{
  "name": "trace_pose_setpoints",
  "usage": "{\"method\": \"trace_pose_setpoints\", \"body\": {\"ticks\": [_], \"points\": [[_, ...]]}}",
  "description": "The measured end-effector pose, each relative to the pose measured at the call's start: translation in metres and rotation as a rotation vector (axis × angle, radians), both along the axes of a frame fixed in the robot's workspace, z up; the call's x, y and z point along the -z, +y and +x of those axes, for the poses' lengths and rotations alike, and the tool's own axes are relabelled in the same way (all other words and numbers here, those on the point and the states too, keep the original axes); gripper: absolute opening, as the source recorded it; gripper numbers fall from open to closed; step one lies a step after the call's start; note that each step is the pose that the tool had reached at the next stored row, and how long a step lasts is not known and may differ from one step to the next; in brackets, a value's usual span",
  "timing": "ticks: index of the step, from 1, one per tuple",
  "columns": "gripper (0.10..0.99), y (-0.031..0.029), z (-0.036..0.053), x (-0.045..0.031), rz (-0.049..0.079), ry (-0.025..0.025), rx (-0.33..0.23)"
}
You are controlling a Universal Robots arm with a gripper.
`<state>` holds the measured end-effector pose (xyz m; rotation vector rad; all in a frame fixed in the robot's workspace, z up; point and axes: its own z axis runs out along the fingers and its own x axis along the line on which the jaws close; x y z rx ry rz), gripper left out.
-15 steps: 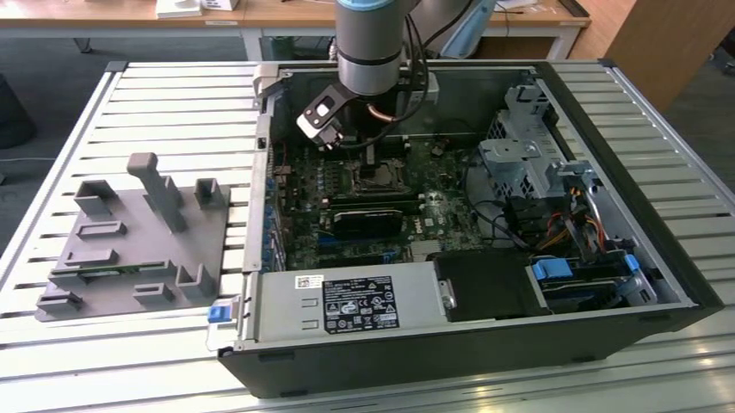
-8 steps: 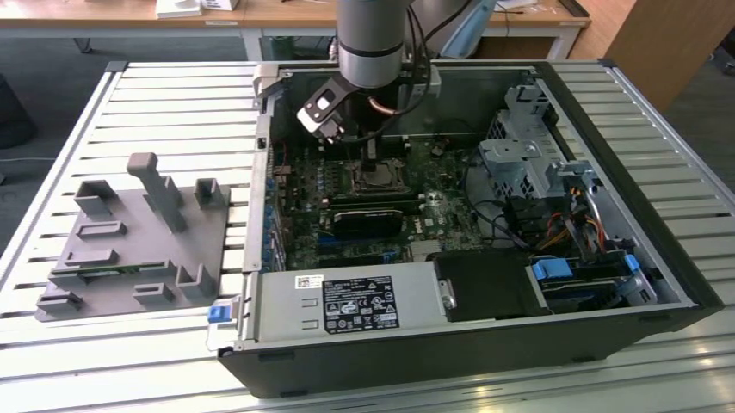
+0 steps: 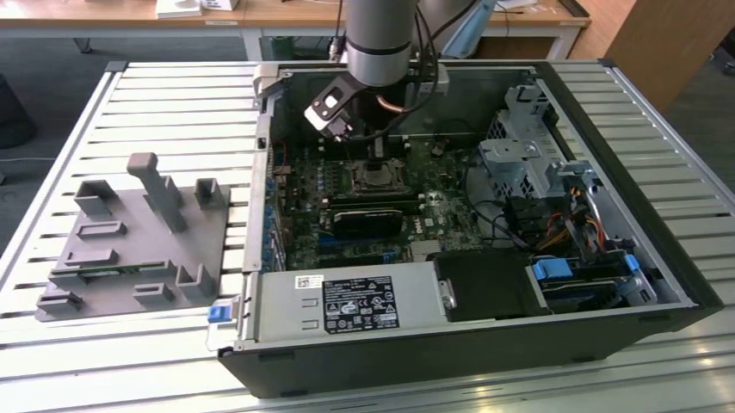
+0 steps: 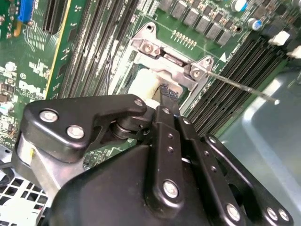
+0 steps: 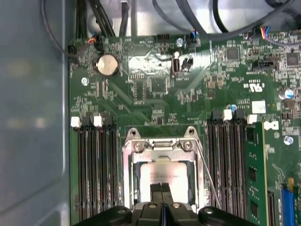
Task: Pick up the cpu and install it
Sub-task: 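Close the cpu cover, then install the first cpu locking lever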
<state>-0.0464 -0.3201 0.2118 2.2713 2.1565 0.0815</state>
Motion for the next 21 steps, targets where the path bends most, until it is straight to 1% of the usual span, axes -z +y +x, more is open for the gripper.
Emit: {"method": "trace_pose_setpoints", "body": {"ticks": [8,13,16,21], "points": [[0.106,0.0,0.007,0.0,0.0,-0.0001,0.0],[0.106,0.0001,0.0073,-0.0008,0.0,0.0001,0.0],[0.106,0.0,0.0073,-0.0052,0.0,-0.0001,0.0],[0.106,0.0,0.0073,-0.0167,0.0,-0.0001,0.0]]}}
